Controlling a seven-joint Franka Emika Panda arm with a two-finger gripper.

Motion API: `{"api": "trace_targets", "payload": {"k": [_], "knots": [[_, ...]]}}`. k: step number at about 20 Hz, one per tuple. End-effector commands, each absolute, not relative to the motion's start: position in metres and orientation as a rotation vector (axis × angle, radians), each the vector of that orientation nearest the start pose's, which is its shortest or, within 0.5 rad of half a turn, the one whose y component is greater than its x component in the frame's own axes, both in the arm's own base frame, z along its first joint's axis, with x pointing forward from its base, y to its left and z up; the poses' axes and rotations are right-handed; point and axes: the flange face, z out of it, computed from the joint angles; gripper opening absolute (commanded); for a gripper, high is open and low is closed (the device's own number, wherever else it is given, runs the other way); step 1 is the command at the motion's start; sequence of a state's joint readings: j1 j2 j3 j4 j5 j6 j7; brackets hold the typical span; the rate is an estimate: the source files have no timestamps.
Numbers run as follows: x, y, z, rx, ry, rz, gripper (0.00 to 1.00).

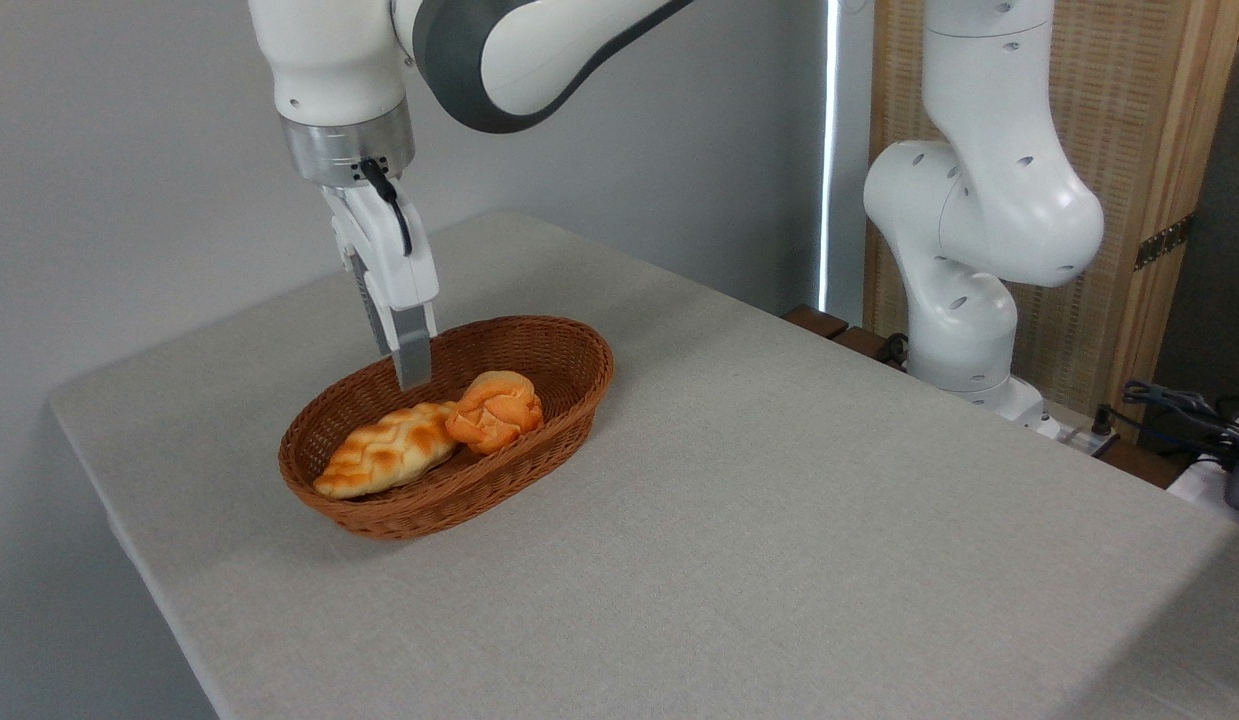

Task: Put bread into the basket
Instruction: 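Lower the bread into the basket, open the gripper, and rise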

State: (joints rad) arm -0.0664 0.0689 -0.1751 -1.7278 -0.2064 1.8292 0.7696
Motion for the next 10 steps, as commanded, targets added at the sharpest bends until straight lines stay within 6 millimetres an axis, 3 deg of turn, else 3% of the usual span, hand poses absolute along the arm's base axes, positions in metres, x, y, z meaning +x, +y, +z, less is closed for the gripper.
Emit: {"api": "trace_targets", "payload": {"k": [1, 3, 6, 10], "knots": [[0.566, -0.134, 0.554, -2.977, 1.489, -0.175, 1.0], [0.567, -0.09, 0.571, -2.962, 1.376, -0.207, 1.0], [0.566, -0.041, 0.584, -2.988, 1.238, -0.239, 1.0], [0.565, -0.001, 0.593, -3.027, 1.105, -0.264, 1.0]]}}
